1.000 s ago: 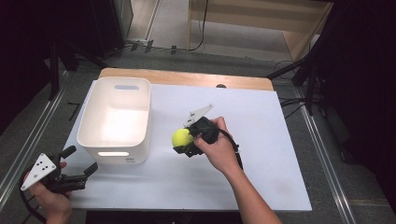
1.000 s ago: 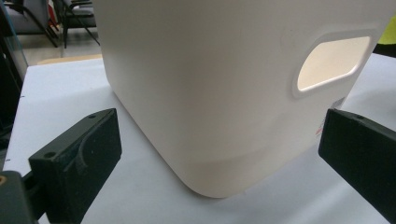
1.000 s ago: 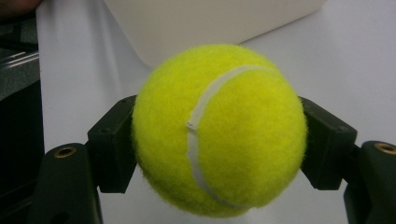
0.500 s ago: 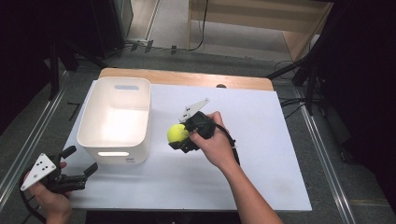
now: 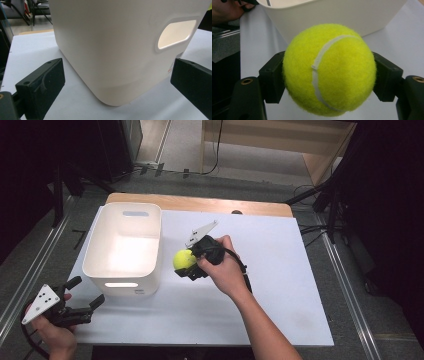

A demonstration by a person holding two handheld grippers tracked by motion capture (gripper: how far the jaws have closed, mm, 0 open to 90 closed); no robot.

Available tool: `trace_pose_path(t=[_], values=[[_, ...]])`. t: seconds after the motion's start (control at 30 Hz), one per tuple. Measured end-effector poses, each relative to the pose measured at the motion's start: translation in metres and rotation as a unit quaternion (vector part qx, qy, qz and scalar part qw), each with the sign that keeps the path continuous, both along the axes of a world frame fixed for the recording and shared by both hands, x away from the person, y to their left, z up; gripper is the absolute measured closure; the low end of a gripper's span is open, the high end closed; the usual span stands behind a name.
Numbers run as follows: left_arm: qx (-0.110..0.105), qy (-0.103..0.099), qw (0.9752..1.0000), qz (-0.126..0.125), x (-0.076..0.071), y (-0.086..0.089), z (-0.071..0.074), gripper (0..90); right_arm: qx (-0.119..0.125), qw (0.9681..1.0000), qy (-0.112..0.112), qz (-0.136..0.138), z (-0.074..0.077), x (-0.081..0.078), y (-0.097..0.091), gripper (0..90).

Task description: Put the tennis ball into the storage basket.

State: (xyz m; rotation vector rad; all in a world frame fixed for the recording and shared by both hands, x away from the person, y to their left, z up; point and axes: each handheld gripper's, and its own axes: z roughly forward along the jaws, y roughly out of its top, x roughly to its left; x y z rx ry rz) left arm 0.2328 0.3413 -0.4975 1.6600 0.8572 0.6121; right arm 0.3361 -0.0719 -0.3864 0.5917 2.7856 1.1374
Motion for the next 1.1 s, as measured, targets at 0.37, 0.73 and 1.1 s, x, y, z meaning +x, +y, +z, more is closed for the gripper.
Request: trace_pose_path(t=[0.37, 0.73, 1.1], values=[[0.0, -0.001, 1.0, -0.002, 0.0, 0.0, 0.0, 0.0, 0.003, 1.0, -0.001, 0.007, 0.006, 0.004, 0.011, 23.8], [0.0, 0.001, 1.0, -0.003, 0.0, 0.0, 0.0, 0.0, 0.008, 0.9999, -0.006, 0.014, 0.014, 0.008, 0.02, 23.8], [0.0, 0.0, 1.0, -0.002, 0.0, 0.0, 0.0, 0.0, 0.01, 0.9997, -0.012, 0.02, 0.022, 0.011, 0.026, 23.8]])
